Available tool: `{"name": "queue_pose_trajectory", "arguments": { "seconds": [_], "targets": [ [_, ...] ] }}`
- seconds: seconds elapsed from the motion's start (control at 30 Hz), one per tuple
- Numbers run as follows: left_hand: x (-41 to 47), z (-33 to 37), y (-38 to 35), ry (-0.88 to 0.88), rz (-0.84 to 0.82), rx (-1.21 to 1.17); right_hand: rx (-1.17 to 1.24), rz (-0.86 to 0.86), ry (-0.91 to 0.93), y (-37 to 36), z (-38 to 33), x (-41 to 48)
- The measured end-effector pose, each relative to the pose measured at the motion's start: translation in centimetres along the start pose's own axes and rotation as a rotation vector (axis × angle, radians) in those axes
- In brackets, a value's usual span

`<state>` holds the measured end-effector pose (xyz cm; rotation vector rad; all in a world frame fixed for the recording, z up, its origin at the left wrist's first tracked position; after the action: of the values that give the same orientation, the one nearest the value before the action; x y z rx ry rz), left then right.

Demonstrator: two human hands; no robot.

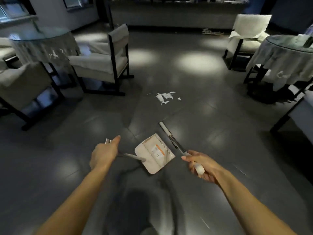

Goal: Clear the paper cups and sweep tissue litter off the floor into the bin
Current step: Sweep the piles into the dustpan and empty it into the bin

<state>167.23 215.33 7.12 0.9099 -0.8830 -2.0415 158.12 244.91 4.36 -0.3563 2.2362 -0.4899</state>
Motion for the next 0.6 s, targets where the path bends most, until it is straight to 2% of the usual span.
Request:
{"name": "queue_pose_trajectory", "arguments": {
  "seconds": [0.17, 0.33, 0.5, 0.6],
  "targets": [
    [12.6, 10.5, -5.6, 0.033, -0.031, 0.005, 0.102, -0.018, -0.044, -1.4, -11.1, 13.7],
    [24.1, 21.9, -10.1, 0.064, -0.065, -0.069, 0.085, 0.014, -0.098, -3.5, -22.1, 27.5],
    [33.5, 33.3, -14.0, -0.003, -0.108, -0.048, 0.115, 0.018, -0.113, -4.6, -32.3, 38.9],
    [39.3, 39.3, -17.0, 0.029, -0.095, 0.006, 0.130, 0.035, -0.148, -4.5, -37.6, 46.1]
  ]
}}
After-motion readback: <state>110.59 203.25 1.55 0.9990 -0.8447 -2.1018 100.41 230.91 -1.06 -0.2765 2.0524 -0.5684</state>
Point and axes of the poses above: each hand's wrist, its own x-axis towards the middle knuckle, its own y-axis out of the back of the hand, z = x × y, the point moved 4 cm from there along x, towards the middle knuckle, and after that the axes turned 15 degrees about x, right-handed, at the moved point
